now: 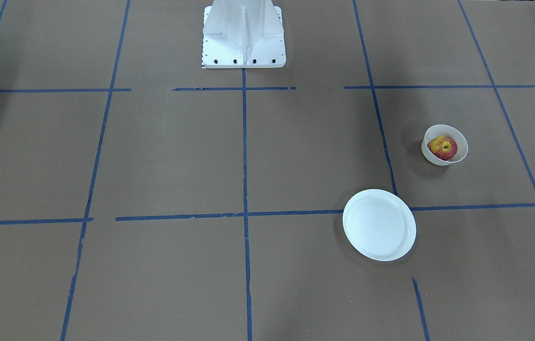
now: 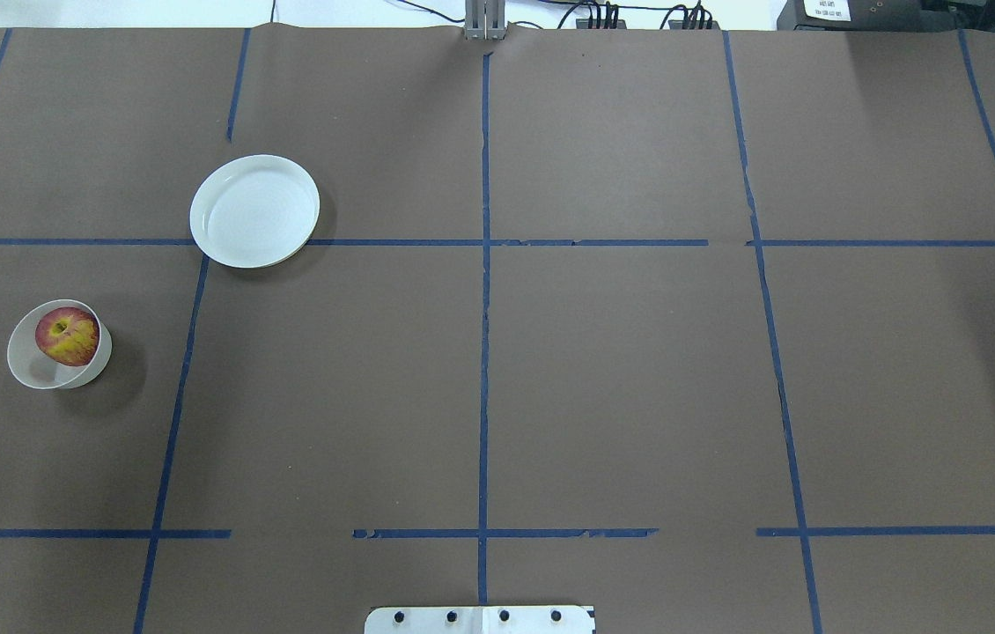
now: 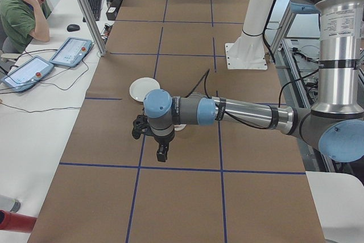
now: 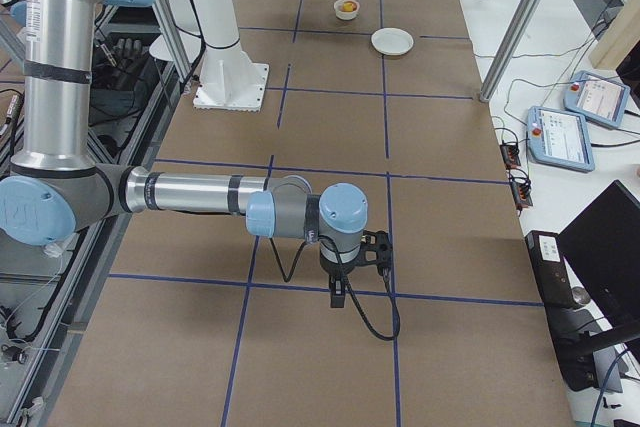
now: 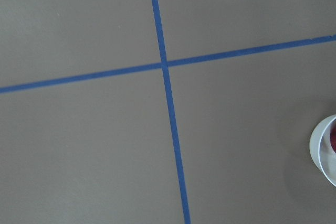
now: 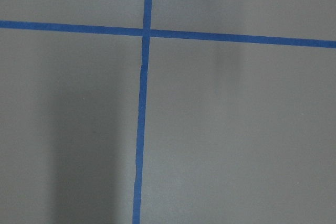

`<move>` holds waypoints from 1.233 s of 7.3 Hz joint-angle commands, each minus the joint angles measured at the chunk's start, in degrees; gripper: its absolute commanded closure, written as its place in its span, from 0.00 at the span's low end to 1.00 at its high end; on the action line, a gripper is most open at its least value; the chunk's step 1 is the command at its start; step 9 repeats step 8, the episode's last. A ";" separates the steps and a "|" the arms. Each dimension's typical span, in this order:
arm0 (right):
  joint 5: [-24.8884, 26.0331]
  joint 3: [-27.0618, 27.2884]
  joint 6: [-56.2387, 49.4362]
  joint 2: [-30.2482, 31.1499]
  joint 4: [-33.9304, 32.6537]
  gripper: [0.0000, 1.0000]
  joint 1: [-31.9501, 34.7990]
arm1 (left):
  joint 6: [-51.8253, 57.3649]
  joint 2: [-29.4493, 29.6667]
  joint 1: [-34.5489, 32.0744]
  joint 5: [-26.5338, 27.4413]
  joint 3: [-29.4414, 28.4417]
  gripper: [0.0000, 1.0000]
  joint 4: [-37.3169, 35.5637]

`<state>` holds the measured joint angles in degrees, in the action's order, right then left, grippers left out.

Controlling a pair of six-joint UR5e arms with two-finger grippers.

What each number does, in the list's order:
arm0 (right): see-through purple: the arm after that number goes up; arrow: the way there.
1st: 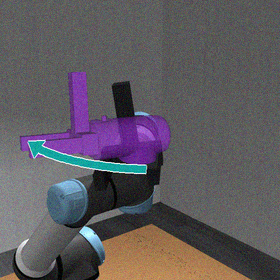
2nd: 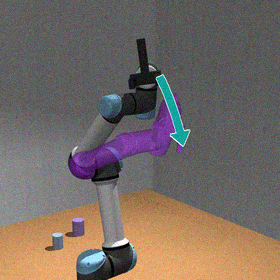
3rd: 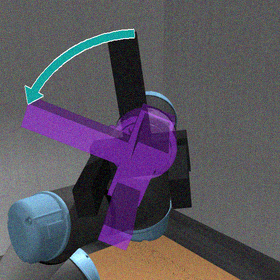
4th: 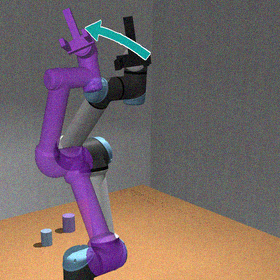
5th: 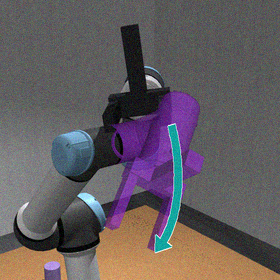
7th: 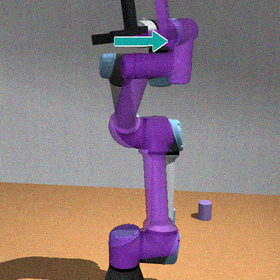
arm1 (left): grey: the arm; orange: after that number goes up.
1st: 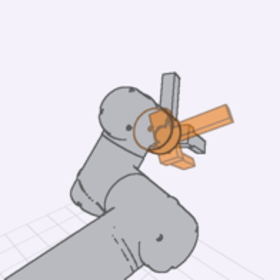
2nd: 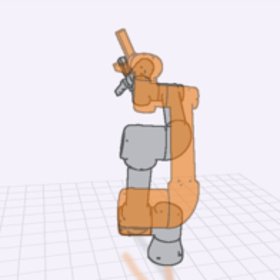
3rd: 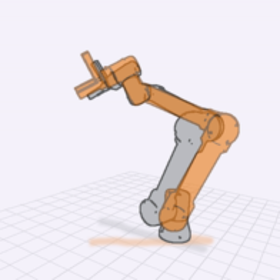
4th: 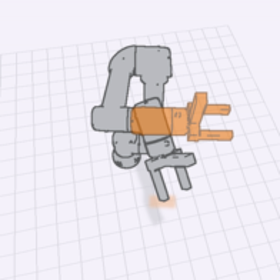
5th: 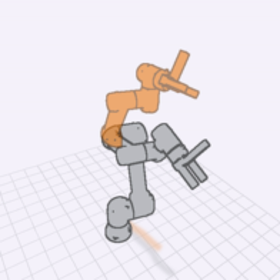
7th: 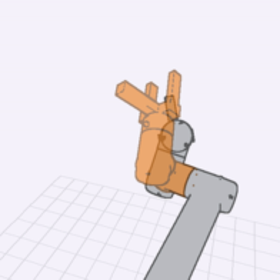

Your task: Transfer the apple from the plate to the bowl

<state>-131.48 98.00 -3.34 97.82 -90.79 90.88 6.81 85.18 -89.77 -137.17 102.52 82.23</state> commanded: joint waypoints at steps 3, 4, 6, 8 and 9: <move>0.00 0.00 0.00 0.00 0.00 0.00 0.00 | 0.04 0.16 -2.85 -0.12 0.40 0.00 0.47; 0.00 0.00 0.00 0.00 0.00 0.00 0.00 | 0.04 0.16 -3.65 -0.20 -0.03 0.00 2.21; 0.00 0.00 0.00 0.00 0.00 0.00 0.00 | 0.04 0.34 -3.65 -0.03 -0.21 0.00 2.50; 0.00 0.00 0.00 0.00 0.00 0.00 0.00 | -0.04 -0.10 -3.65 -0.03 0.40 0.00 2.50; 0.00 0.00 0.00 0.00 0.00 0.00 0.00 | -0.04 -0.10 -3.65 -0.03 0.40 0.00 2.50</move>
